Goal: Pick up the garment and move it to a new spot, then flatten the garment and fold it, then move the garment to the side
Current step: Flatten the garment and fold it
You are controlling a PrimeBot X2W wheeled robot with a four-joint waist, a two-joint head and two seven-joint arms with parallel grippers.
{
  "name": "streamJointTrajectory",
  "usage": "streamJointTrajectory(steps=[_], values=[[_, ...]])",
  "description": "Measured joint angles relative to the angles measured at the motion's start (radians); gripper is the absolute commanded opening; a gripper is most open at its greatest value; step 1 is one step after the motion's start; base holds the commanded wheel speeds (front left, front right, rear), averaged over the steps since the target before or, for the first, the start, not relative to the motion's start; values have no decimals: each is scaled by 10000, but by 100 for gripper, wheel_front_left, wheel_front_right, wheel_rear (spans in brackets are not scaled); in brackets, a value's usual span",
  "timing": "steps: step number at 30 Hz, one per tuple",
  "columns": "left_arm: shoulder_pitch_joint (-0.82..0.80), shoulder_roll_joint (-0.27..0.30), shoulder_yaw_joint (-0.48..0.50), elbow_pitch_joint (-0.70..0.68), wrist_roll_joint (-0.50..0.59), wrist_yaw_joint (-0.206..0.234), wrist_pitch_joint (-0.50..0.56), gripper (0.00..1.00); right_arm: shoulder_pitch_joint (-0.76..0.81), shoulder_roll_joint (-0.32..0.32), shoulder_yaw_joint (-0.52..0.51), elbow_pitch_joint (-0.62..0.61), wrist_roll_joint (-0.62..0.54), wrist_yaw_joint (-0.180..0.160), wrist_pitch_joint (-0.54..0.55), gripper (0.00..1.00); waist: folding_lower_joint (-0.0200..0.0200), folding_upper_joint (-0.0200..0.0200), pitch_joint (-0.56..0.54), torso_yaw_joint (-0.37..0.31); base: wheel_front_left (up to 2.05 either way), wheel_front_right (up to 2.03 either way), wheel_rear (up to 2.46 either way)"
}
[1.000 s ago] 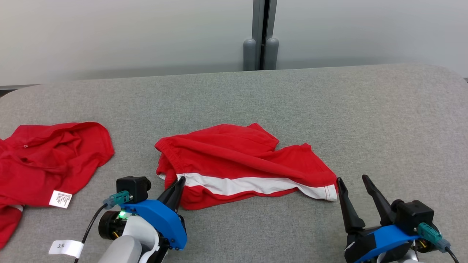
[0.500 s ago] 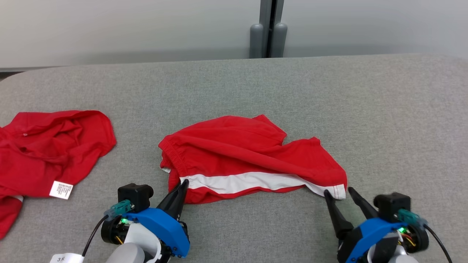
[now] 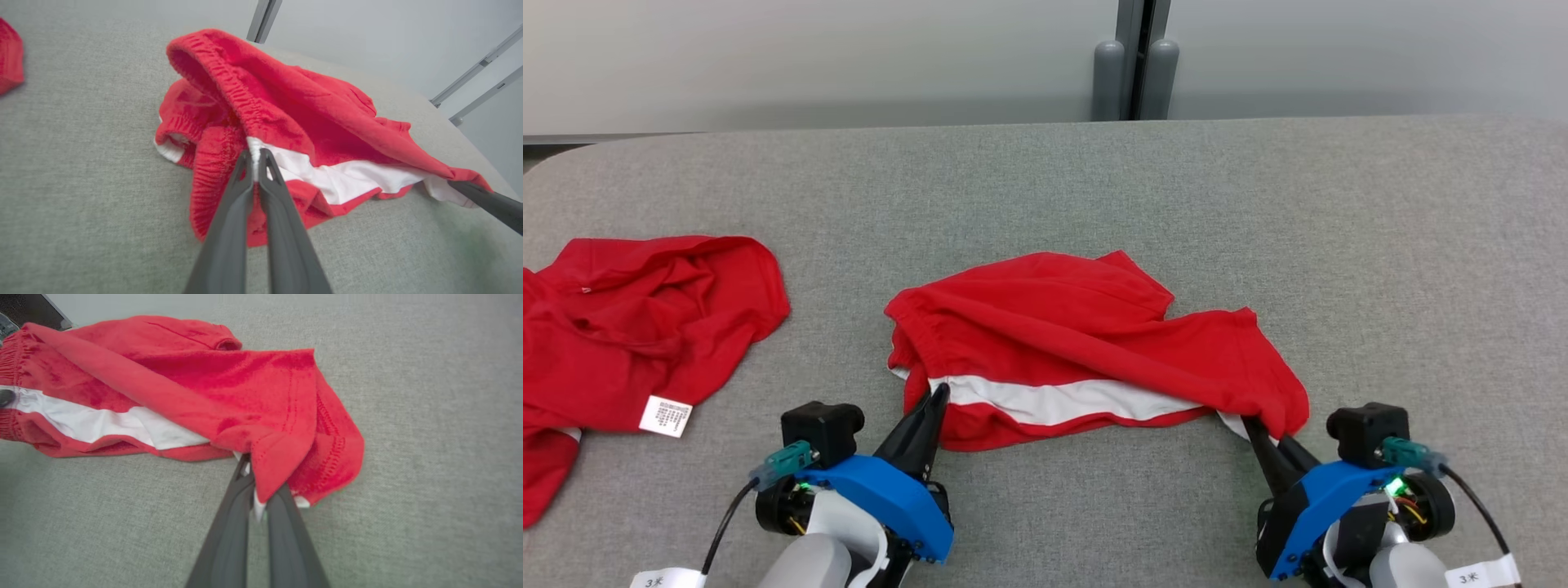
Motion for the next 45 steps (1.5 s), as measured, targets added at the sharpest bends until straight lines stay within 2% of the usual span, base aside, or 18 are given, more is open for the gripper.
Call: streamJointTrajectory(steps=[5,11,14,15,16,17,18,20,21,23,25,26,31,35,40,45], values=[[2,-65,222,-878,-633,0,-309,0,174,-2,-121,-1400,437,0,134,0,0,0,-149,-40,0,0,0],[16,307,384,-3425,-1979,0,-265,0,321,-2,-504,-4157,602,0,890,0,0,0,-261,-170,0,0,0],[-65,589,382,-4928,-3191,0,236,0,335,-4,-863,-5480,523,0,1440,0,0,0,-233,-179,0,0,0],[-65,589,382,-4928,-3191,0,236,0,335,-4,-863,-5480,523,0,1440,0,0,0,-233,-179,0,0,0],[-367,775,410,-5705,-3973,0,721,0,232,-6,-1114,-6234,366,0,1779,0,-1,0,-206,-166,0,0,0],[-367,775,410,-5705,-3973,0,721,0,232,-6,-1114,-6234,366,0,1779,0,-1,0,-206,-166,0,0,0],[-766,1005,614,-6172,-4690,0,1156,0,-79,-10,-1279,-6709,357,0,2119,0,-1,0,-141,-187,0,0,0],[-963,1089,746,-6293,-4982,0,1360,0,-286,-33,-1300,-6815,309,0,2299,0,0,0,-94,-211,0,0,0],[-1448,1310,917,-6266,-5279,21,1816,0,-831,-148,-1377,-6725,481,0,2548,0,-1,0,38,-274,0,0,0],[-1726,1436,974,-6125,-5292,44,2015,0,-1153,-293,-1381,-6498,591,0,2688,0,-1,0,113,-308,0,0,0],[-2559,1599,1198,-5434,-5515,242,2451,0,-2260,-541,-1172,-5680,1034,0,2905,0,-1,0,360,-430,0,0,0],[-2559,1599,1198,-5434,-5515,242,2451,0,-2260,-541,-1172,-5680,1034,0,2905,0,-1,0,360,-430,0,0,0],[-4499,1732,1609,-3883,-5356,370,2598,0,-4997,-957,-610,-3639,1371,0,2600,0,-1,0,1066,-666,0,0,0],[-6233,1659,1768,-2451,-4997,314,2389,0,-7215,-1062,-267,-1925,1448,0,1578,0,1,0,1664,-838,0,0,0],[-8526,1551,2010,-1407,-4184,213,1331,0,-9726,-1139,-36,-543,1104,2,-117,0,1,0,2308,-982,0,0,0],[-9565,1381,1962,-639,-3651,67,119,0,-10942,-1120,63,485,807,2,-1620,0,2,0,2538,-1119,0,0,0]])
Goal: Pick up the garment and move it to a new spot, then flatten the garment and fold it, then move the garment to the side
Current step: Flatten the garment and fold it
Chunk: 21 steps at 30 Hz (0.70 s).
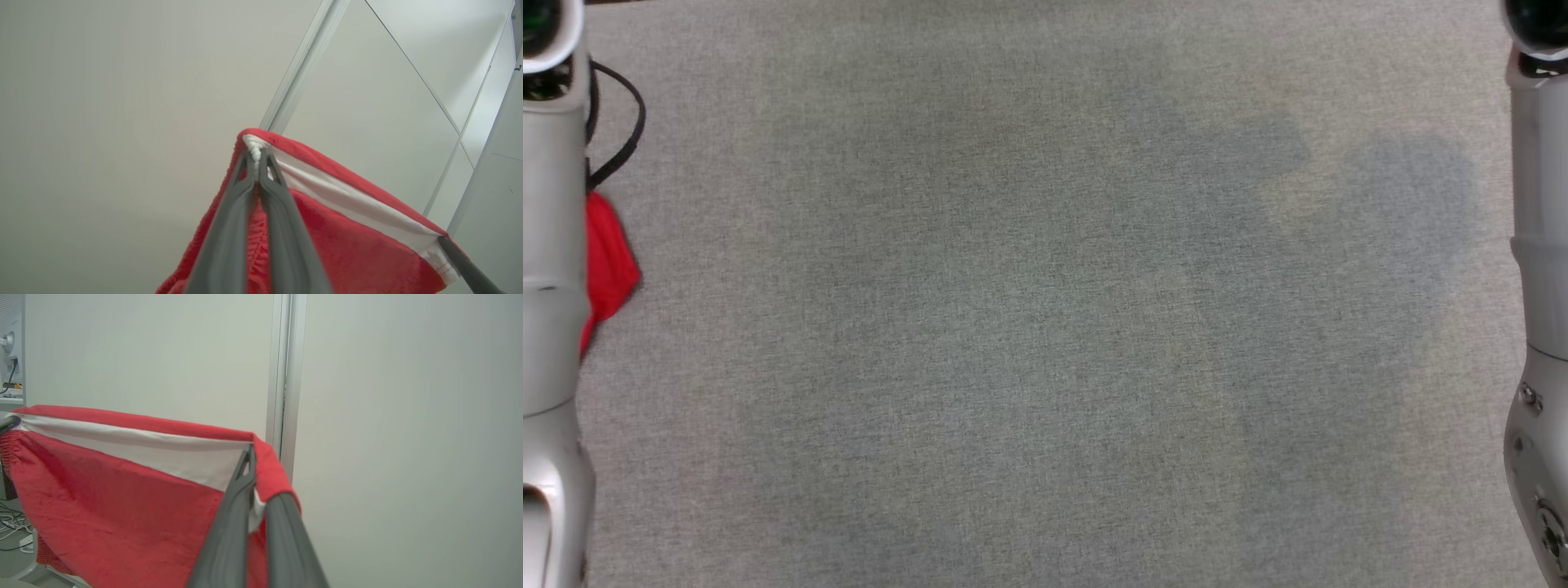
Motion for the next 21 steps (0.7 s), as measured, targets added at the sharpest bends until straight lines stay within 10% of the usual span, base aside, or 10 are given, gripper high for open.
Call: streamJointTrajectory(steps=[12,21], values=[[3094,142,-3005,470,-443,-67,-1693,0,3257,-1145,1661,1239,752,-2,-109,0,-2,0,-368,114,0,0,0],[6448,1244,-5473,-391,-1636,-67,-1766,0,7141,-3076,3198,-437,3041,-2,1979,0,-4,0,-1062,318,0,0,0]])
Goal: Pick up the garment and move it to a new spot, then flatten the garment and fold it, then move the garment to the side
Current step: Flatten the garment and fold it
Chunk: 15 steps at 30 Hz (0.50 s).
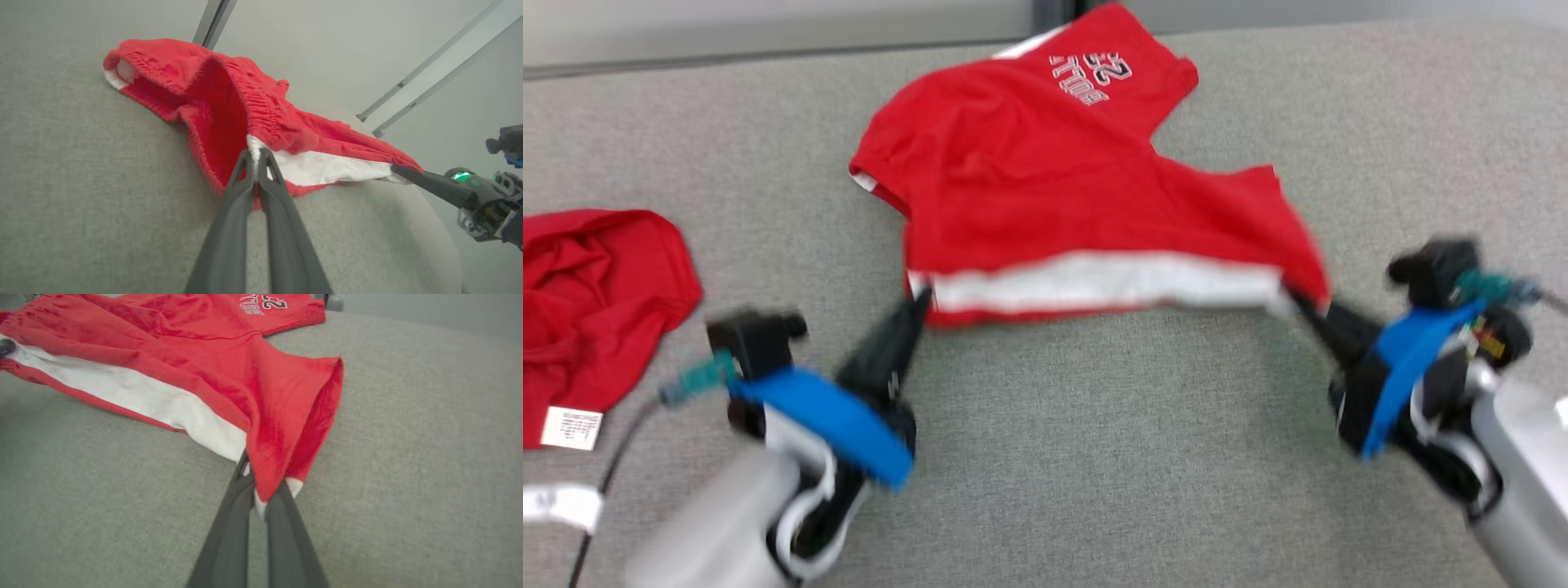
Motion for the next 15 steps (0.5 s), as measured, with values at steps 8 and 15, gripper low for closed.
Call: streamJointTrajectory(steps=[8,15], values=[[2108,1152,-1189,-1218,-71,77,288,0,2540,-1269,27,-2343,1200,0,2548,0,-2,0,-916,169,0,0,0],[3638,2295,-1572,-3022,-604,878,976,0,5371,-1037,-2274,-4148,1051,0,4909,0,-2,1,-1708,435,0,0,0]])
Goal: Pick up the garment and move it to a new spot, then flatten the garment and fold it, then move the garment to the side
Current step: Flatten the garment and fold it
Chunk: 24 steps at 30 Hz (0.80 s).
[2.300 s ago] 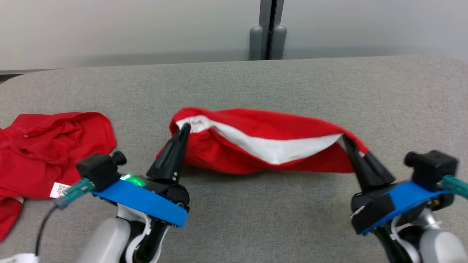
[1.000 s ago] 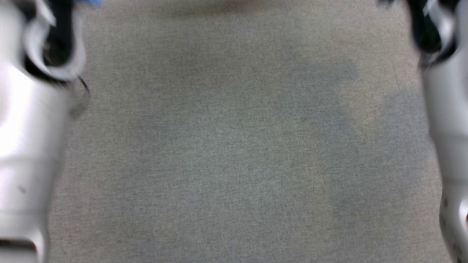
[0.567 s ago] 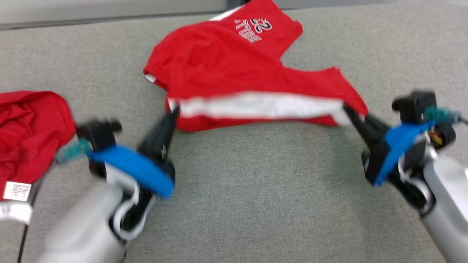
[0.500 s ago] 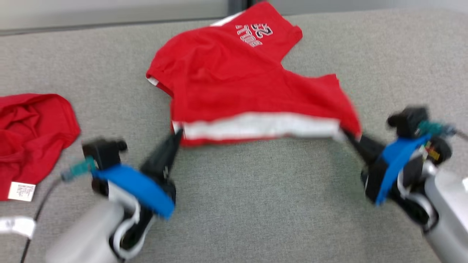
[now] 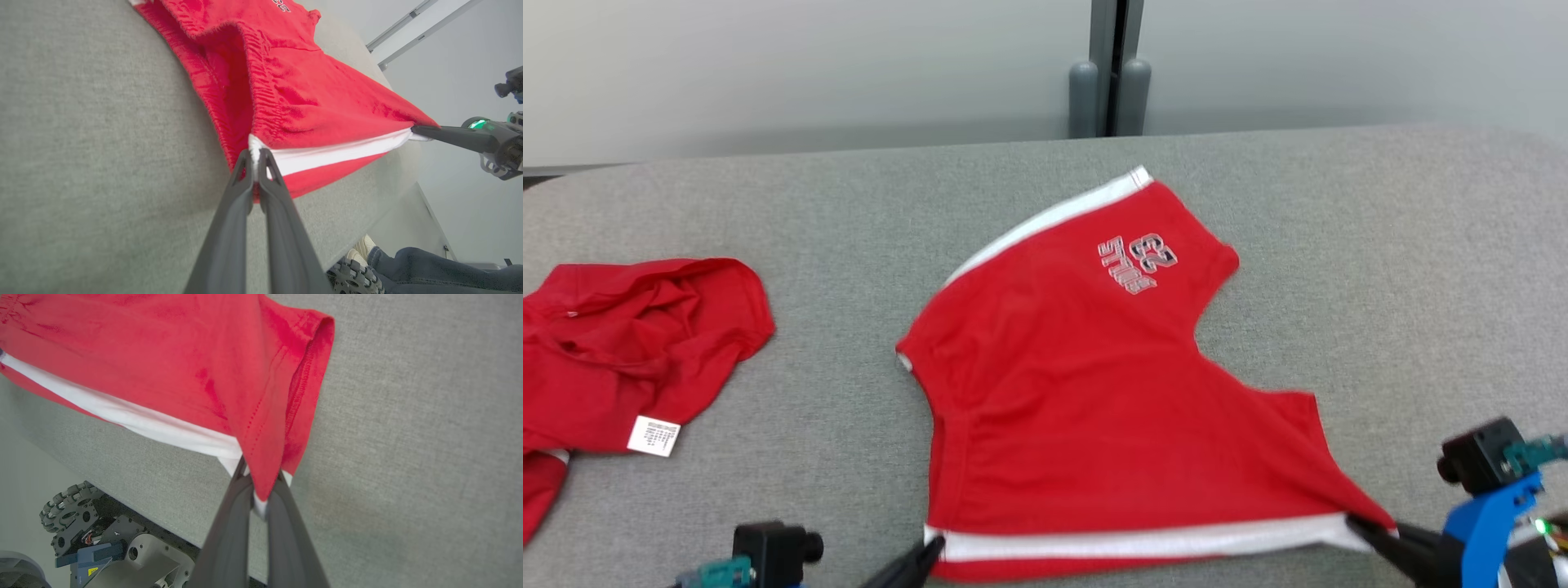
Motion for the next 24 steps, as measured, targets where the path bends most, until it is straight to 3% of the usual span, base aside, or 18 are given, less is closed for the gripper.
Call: streamJointTrajectory(steps=[6,12,16,24], values=[[1264,1039,8,-2075,-918,721,305,0,2171,1352,-2128,-2080,-660,2,2079,0,-1,-1,-269,164,0,0,0],[1235,1204,332,-2911,-1085,769,169,0,2037,1916,-2757,-3528,-1390,0,2477,0,1,0,-183,306,0,0,0],[414,443,581,-2667,-1060,543,86,0,723,1854,-2408,-3553,-1457,2,2096,0,2,0,-31,425,0,0,0],[-1255,-1296,1195,-746,-1047,556,-332,0,-2285,1323,-1195,-1787,-1085,0,1509,0,3,-1,597,749,0,0,0]])
